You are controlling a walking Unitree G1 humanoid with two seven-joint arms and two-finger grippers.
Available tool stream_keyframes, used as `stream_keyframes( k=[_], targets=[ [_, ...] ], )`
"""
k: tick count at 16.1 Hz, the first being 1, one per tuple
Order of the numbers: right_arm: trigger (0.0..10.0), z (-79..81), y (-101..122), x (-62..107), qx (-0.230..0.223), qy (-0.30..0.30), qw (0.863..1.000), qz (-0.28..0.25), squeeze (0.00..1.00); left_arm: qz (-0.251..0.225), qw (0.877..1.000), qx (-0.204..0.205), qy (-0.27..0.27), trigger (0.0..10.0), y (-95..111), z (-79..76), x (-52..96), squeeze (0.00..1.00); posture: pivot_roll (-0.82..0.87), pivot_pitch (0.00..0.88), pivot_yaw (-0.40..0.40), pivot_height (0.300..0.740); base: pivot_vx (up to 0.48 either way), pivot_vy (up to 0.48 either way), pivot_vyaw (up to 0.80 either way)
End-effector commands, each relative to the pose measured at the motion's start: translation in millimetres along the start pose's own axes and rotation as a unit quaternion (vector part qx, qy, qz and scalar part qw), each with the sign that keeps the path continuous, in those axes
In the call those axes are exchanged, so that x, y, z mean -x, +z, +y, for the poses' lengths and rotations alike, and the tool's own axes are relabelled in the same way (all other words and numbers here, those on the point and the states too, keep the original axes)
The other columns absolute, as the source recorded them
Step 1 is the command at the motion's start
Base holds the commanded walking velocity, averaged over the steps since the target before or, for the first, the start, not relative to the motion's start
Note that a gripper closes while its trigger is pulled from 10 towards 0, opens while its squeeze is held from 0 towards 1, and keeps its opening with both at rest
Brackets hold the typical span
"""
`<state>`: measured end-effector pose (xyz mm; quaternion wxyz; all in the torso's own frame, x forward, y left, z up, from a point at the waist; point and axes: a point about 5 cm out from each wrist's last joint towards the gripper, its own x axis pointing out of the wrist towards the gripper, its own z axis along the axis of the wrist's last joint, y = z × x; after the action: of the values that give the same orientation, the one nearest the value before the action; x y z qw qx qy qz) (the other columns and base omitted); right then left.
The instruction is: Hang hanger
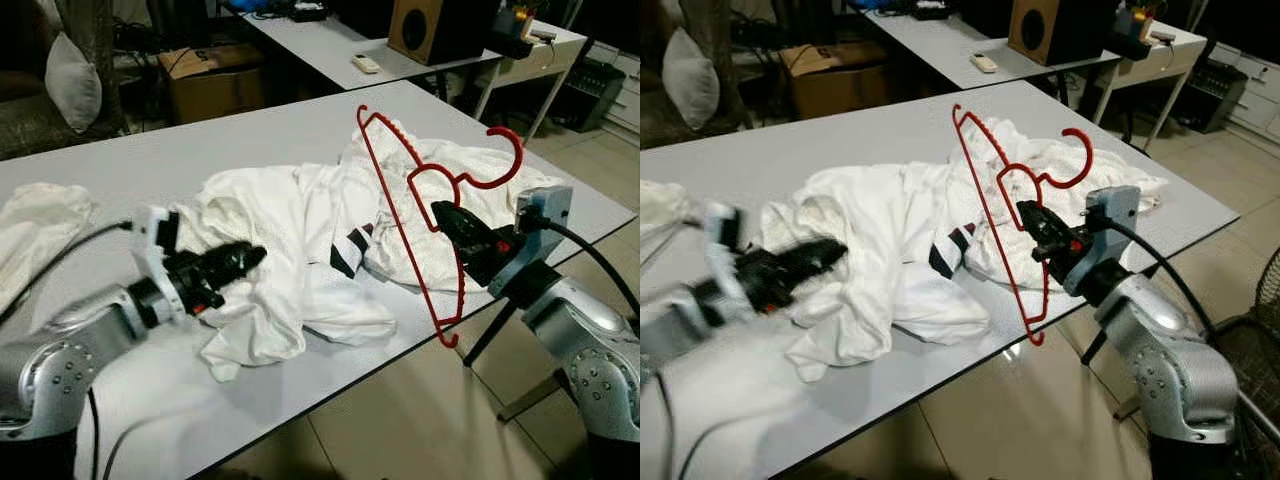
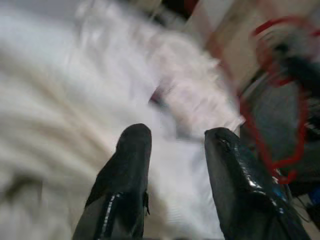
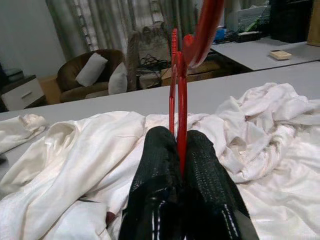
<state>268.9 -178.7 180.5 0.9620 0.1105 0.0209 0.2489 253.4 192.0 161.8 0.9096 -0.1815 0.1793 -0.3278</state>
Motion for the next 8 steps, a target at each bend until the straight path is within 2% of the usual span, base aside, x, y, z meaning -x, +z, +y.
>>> stream_keyframes(
  k=[1, 2, 3, 4, 6, 8],
  targets=[
    [10.0, 2.6, 5, 1.9, 0.008, -0.004, 1.000, -0.009, 0.00, 0.009, 0.999, 0.018, 0.030, 10.0, -3, 5.4, 3.3, 1.00, -0.09, 0.000, -0.004, 0.740, 0.000, 0.000, 0.00],
    [10.0, 2.8, 5, 3.1, 0.009, -0.005, 1.000, -0.007, 0.00, 0.014, 0.999, 0.038, 0.028, 10.0, -5, 3.1, 3.0, 0.76, -0.10, 0.000, -0.001, 0.740, 0.000, 0.000, 0.00],
    [10.0, 2.6, 4, 4.8, 0.010, -0.008, 1.000, -0.005, 0.00, 0.042, 0.998, 0.037, 0.019, 10.0, -11, -0.7, 4.5, 0.00, -0.10, 0.000, 0.002, 0.740, 0.000, 0.000, 0.00],
    [10.0, 2.7, 4, 5.8, 0.009, -0.010, 1.000, -0.004, 0.00, 0.063, 0.997, 0.035, 0.012, 10.0, -15, -3.5, 5.7, 0.00, -0.10, 0.000, 0.003, 0.740, 0.000, 0.000, 0.00],
    [10.0, 3.8, 3, 7.1, 0.008, -0.012, 1.000, -0.002, 0.00, 0.067, 0.996, 0.053, -0.004, 10.0, -15, -11.5, 3.9, 0.00, -0.10, 0.000, 0.005, 0.740, 0.000, 0.000, 0.00],
    [10.0, 5.6, 1, 7.1, 0.006, -0.014, 1.000, 0.000, 0.00, 0.092, 0.994, 0.053, 0.009, 10.0, -21, -12.4, 3.9, 0.00, -0.10, 0.000, 0.006, 0.740, 0.000, 0.000, 0.00]
  ],
)
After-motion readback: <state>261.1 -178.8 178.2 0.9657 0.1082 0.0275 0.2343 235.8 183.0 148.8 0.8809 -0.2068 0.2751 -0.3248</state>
